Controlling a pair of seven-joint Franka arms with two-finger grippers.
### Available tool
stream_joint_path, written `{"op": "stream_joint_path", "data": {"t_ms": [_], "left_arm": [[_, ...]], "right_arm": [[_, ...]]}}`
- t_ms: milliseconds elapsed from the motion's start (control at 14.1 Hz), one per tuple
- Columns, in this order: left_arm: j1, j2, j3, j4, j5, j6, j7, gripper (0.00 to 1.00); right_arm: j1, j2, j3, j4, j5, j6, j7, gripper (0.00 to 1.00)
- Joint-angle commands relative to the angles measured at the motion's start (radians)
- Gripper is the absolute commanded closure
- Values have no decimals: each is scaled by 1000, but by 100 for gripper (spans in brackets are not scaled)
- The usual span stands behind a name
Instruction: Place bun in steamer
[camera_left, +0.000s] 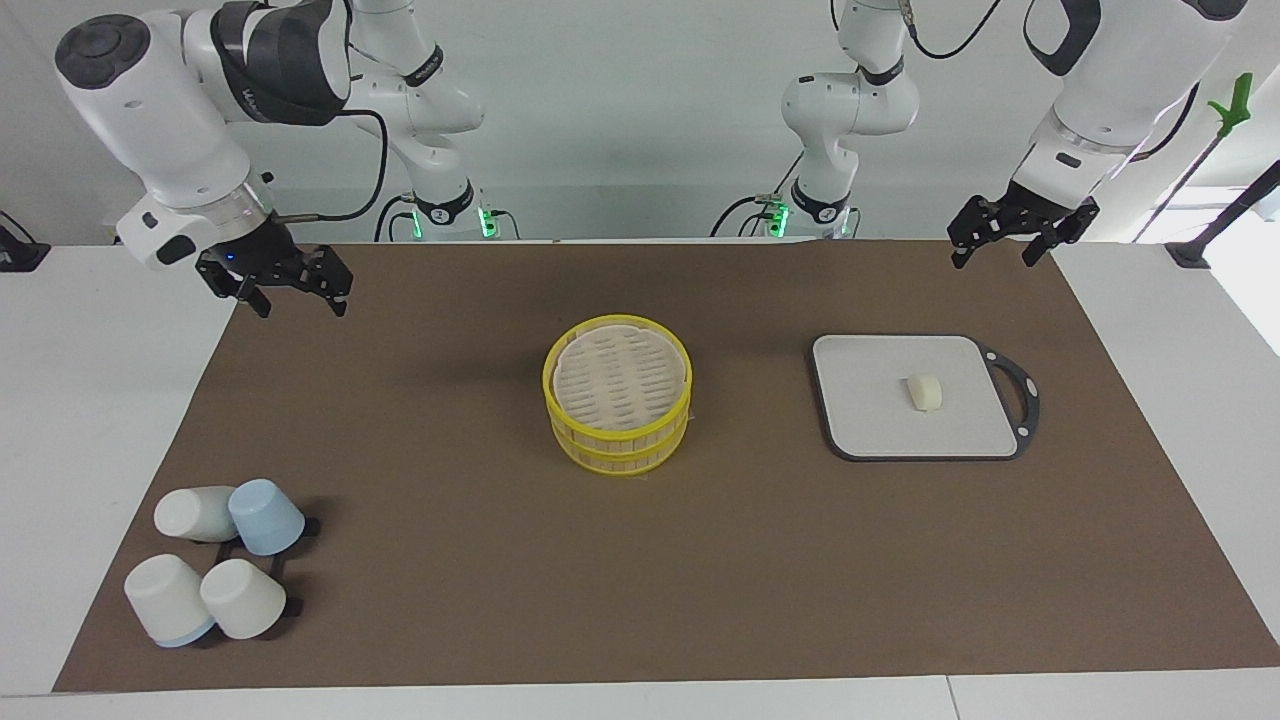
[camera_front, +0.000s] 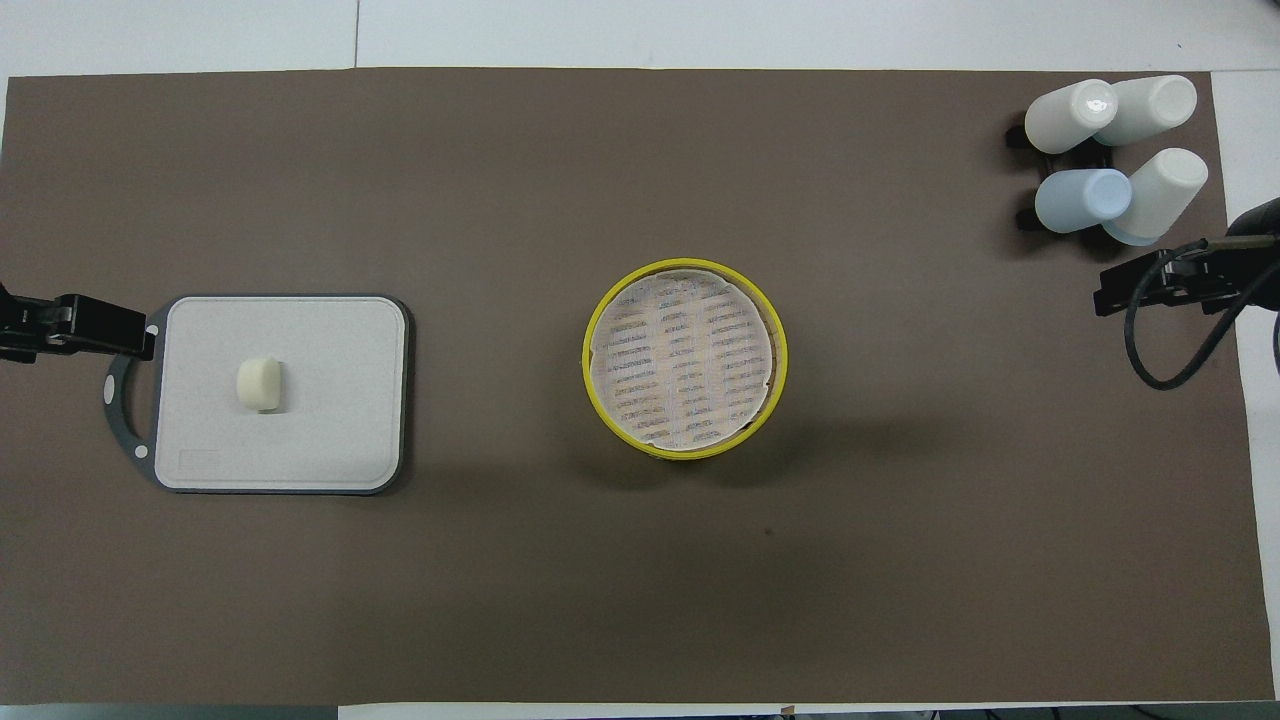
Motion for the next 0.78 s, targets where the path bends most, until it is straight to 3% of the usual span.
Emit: {"op": "stream_joint_path", "data": {"t_ms": [0, 498, 711], "left_arm": [[-10, -6, 7, -9, 21, 18, 5, 0], [-7, -8, 7, -23, 21, 42, 2, 0], [3, -41, 8, -119, 20, 126, 8, 0]], "right_arm": [[-13, -23, 6, -29, -8, 15, -45, 0], [-10, -27, 8, -40, -9, 14, -39, 0], [4, -23, 20, -52, 8, 35, -3, 0]]}}
